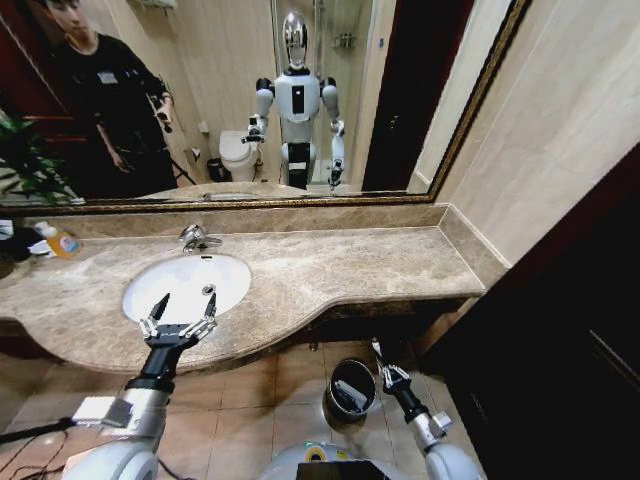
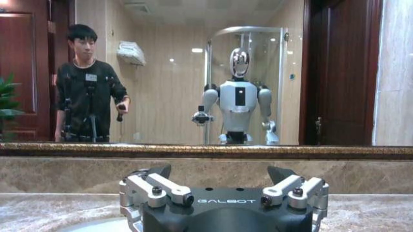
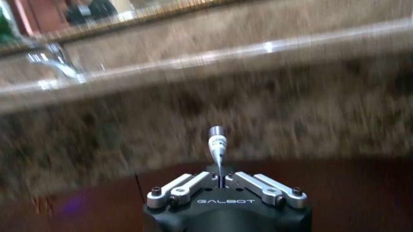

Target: Pick up the trash from the sink and place it in the trash bin.

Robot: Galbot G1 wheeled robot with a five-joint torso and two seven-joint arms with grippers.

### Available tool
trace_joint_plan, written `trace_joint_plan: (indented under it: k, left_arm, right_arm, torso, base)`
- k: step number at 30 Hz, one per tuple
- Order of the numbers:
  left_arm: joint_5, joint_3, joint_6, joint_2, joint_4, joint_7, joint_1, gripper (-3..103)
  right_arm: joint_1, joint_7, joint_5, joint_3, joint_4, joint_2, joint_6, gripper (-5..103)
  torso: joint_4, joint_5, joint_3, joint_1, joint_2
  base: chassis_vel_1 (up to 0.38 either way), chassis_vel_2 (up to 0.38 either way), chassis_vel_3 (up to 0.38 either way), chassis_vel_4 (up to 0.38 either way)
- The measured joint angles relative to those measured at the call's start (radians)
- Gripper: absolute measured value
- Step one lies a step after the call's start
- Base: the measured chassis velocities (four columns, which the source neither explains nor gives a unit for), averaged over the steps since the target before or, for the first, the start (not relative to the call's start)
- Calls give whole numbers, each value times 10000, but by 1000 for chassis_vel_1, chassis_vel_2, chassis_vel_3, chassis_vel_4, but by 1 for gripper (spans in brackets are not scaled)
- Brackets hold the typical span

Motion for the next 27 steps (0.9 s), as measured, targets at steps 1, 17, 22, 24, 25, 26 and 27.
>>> trace_joint_plan:
  k: [1, 17, 22, 24, 25, 26, 27]
  left_arm:
    - [0, 0, 0, 0, 0, 0, 0, 100]
    - [-1, 0, 0, 0, 0, 0, 0, 100]
    - [0, 0, 0, 0, 0, 0, 0, 100]
    - [0, 0, 0, 0, 0, 0, 0, 100]
    - [0, 0, 0, 0, 0, 0, 0, 100]
    - [0, 0, 0, 0, 0, 0, 0, 100]
    - [0, 0, 0, 0, 0, 0, 0, 100]
  right_arm:
    - [106, 1, -22, -42, -259, 44, -12, 1]
    - [1890, 184, -560, -686, -3745, 743, -229, 1]
    - [2466, 279, -638, -736, -4645, 1018, -239, 1]
    - [2663, 333, -712, -757, -4905, 1097, -244, 1]
    - [2842, 395, -780, -769, -5116, 1173, -245, 1]
    - [2842, 395, -780, -769, -5116, 1173, -245, 1]
    - [3006, 463, -826, -774, -5282, 1247, -261, 1]
  torso:
    - [0, -1, 0, 0, 0]
    - [-1, -2, 1, 1, 0]
    - [-1, -2, 1, 0, 0]
    - [-1, -3, 1, 0, 0]
    - [-2, -1, 1, 0, -1]
    - [-2, -1, 1, 0, -1]
    - [-1, -1, 1, 0, 0]
  base:
    - [0, 0, 0, 0]
    - [0, 0, 0, 0]
    - [0, 0, 0, 0]
    - [0, 0, 0, 0]
    - [0, 0, 0, 0]
    - [0, 0, 0, 0]
    - [0, 0, 0, 0]
